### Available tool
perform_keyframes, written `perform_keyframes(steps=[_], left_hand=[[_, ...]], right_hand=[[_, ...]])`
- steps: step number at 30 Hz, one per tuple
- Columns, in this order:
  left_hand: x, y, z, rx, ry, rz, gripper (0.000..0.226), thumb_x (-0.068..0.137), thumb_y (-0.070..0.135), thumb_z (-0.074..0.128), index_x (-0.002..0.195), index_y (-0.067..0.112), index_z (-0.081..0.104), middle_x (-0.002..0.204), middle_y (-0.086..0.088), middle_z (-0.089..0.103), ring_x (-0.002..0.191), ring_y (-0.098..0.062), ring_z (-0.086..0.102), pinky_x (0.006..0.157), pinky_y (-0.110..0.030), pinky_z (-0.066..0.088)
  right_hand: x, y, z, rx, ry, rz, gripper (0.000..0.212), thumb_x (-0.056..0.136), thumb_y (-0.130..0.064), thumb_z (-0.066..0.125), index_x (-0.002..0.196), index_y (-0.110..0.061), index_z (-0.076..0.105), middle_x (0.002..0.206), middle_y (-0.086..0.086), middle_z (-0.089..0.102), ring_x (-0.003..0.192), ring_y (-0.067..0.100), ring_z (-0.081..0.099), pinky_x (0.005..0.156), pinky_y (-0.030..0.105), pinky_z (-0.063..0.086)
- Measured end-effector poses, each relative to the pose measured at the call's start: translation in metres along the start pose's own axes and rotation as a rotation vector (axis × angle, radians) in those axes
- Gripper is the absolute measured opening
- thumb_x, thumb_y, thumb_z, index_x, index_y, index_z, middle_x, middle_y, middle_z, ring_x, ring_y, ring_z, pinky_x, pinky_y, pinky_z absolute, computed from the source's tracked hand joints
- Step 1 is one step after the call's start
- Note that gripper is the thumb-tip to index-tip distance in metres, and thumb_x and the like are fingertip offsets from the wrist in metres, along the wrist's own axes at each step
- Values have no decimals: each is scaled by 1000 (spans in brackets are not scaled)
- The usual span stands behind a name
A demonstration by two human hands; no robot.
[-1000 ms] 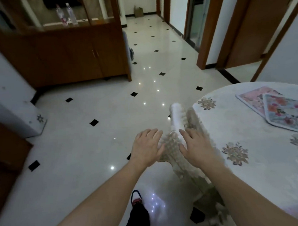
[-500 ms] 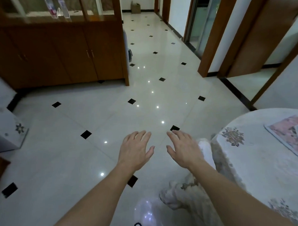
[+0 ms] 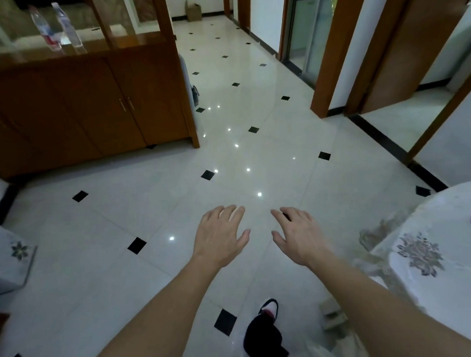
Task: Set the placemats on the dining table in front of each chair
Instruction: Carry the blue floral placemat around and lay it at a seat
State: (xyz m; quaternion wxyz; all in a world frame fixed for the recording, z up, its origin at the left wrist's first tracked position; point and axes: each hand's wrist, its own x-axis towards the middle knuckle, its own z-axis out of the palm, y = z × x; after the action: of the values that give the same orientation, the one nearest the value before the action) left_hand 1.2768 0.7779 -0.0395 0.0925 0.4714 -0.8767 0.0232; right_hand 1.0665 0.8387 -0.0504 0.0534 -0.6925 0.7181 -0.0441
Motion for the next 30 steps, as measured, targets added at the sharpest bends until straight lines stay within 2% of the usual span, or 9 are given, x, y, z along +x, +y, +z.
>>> perform_keyframes(steps=[4,9,14,20,25,30], left_hand=[[73,-14,7,38,-2,40,57,88,55,35,131,23,54,128,2,62,114,-23,58,93,-39,48],[179,-22,20,70,-55,112,58,93,56,37,142,25,42,141,2,52,128,-23,49,104,-39,39],[278,-15,33,60,-35,154,58,93,57,38,142,26,43,140,2,53,126,-22,49,104,-38,40],[360,13,48,4,-56,246,57,94,55,38,142,25,40,143,2,50,129,-22,46,106,-39,38],[425,41,70,-18,-55,352,57,91,55,36,137,24,48,135,2,57,122,-22,53,98,-39,44],[499,84,93,-68,-63,470,57,90,55,38,136,23,50,133,1,59,120,-23,55,97,-40,46]], right_hand=[[65,20,0,22,14,37,56,94,-46,42,145,-23,36,145,5,45,135,24,39,113,41,29],[151,63,-13,57,49,109,56,96,-45,41,147,-24,33,148,3,41,137,23,35,114,39,25],[220,119,-31,70,80,208,55,96,-45,40,146,-25,33,148,2,42,137,22,35,114,38,25],[257,175,-35,70,77,309,55,95,-45,41,147,-25,34,146,1,44,136,21,37,114,38,27],[275,221,-37,89,86,407,55,96,-44,42,146,-24,34,146,3,44,135,22,37,114,39,26],[298,281,-38,80,79,520,56,97,-44,39,148,-24,31,148,2,41,137,21,35,116,40,24]])
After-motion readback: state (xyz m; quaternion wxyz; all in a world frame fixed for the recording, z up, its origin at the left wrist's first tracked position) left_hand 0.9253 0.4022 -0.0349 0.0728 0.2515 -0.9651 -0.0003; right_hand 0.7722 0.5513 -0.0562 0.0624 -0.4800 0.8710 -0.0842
